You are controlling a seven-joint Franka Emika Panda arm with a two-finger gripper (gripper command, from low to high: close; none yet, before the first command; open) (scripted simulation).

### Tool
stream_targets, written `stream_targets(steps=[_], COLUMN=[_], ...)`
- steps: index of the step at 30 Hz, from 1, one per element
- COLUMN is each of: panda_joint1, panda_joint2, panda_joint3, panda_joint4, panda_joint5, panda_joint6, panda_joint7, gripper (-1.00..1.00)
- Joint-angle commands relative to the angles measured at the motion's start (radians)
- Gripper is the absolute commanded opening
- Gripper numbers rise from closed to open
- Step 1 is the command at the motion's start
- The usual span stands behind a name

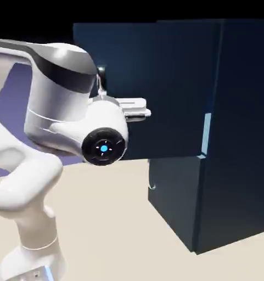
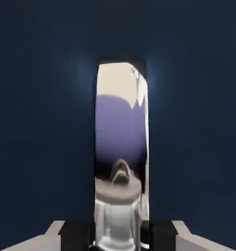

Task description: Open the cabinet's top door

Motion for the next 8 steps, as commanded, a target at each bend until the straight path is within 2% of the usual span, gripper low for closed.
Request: stream_targets(steps=[1,7,8], panda_joint1=[0.022,0.137,0.137], panda_joint2=[0.036,0.234,0.234], panda_joint3=[-0.021,-0.131,-0.131], panda_joint4=[0.033,0.218,0.218], panda_joint5=[-0.016,-0.088,-0.088], panda_joint6=[-0.029,-0.193,-0.193], panda_joint7=[-0.019,-0.133,-0.133], gripper=[-1.0,-1.0,1.0])
